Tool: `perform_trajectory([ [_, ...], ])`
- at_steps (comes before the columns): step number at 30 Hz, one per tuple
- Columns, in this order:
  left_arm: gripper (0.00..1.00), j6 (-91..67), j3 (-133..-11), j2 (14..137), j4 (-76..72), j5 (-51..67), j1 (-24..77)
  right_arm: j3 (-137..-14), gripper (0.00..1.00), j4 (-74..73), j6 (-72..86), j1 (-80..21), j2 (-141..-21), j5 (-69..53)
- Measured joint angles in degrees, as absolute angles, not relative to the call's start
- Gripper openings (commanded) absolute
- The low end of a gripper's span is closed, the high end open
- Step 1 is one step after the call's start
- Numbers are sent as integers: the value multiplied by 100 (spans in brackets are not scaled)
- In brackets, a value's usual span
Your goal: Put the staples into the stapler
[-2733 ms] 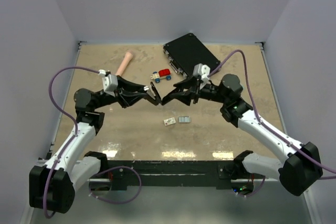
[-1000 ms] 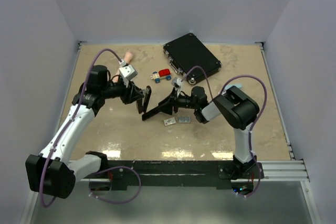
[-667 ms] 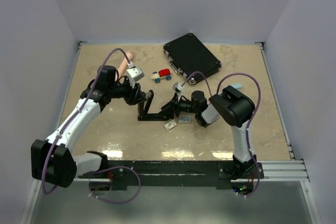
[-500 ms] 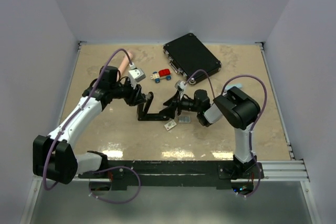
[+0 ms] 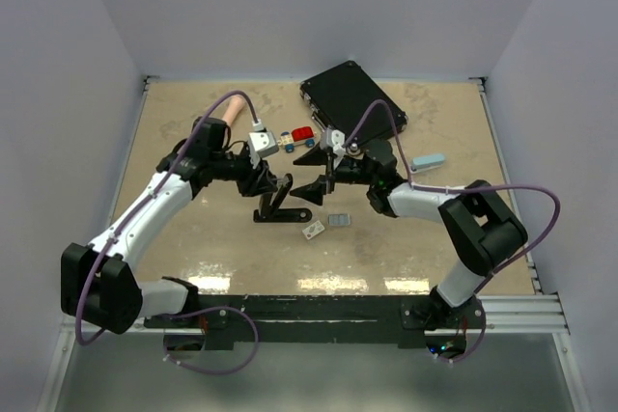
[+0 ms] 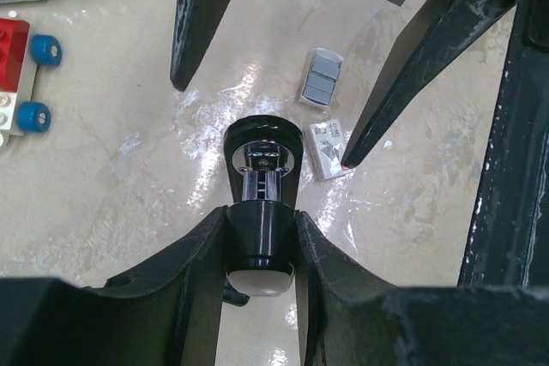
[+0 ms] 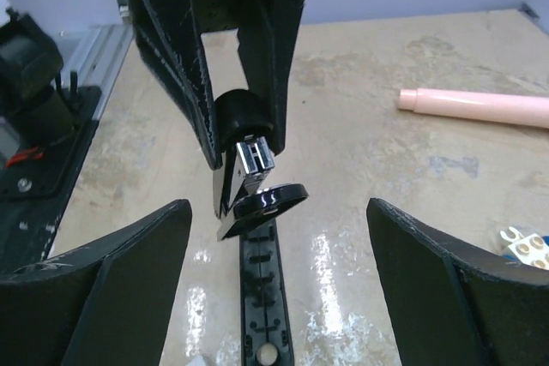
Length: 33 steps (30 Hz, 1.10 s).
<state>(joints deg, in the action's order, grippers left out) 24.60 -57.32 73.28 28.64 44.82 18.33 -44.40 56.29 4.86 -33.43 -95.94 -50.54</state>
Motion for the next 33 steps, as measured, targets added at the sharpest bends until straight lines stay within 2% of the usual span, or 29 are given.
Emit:
perform_trajectory([
  [11, 0, 3011, -6003, 7328, 3275, 4906, 2084, -4941, 84, 3870, -534, -3485, -9448, -5356],
  [16, 0, 3107, -6101, 7330, 3347, 4954, 2150, -5061, 77, 3640, -593, -3577, -9448, -5376],
  [17, 0, 3118, -6114, 7330, 3363, 4954, 2152, -5087, 73, 3614, -604, -3594, -9448, -5380],
  [20, 0, 3133, -6136, 7330, 3411, 4952, 2152, -5151, 45, 3529, -617, -3607, -9448, -5408],
  [22, 0, 3214, -6141, 7330, 3400, 4928, 2150, -5168, 33, 3430, -633, -3621, -9448, -5518],
  [23, 0, 3256, -6145, 7330, 3398, 4908, 2150, -5177, 19, 3354, -624, -3636, -9448, -5555],
  [25, 0, 3273, -6149, 7330, 3448, 4899, 2152, -5212, 1, 3208, -655, -3638, -9445, -5603],
  [30, 0, 3225, -6149, 7269, 3420, 4945, 2099, -5203, 0, 3004, -701, -3614, -9271, -5588],
  [33, 0, 2971, -6062, 7028, 3020, 5408, 1822, -5061, 0, 3323, -436, -3546, -8934, -5500],
])
